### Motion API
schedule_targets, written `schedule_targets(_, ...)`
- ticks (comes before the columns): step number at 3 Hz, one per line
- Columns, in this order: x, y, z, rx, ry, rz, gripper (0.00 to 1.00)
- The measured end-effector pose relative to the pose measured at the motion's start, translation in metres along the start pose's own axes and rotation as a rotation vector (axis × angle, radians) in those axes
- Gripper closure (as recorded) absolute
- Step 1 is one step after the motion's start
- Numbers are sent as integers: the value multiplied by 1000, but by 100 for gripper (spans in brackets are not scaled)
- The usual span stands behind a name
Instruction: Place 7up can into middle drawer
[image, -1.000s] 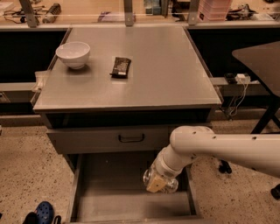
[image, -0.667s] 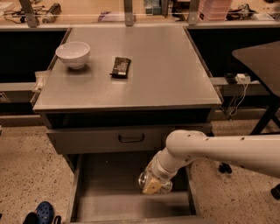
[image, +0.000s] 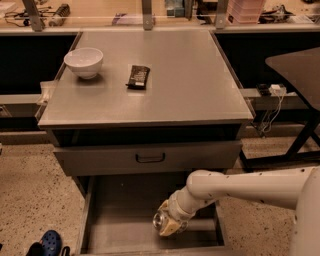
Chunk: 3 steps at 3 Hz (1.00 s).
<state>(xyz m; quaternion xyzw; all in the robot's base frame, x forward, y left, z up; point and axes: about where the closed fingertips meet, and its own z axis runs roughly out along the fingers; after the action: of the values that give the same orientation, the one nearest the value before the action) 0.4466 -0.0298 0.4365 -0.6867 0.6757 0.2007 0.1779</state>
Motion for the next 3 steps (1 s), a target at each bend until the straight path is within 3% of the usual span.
schedule_targets(1, 13, 4, 33, -27, -43, 21, 73)
schedule_targets(3, 13, 4, 33, -27, -43, 21, 27)
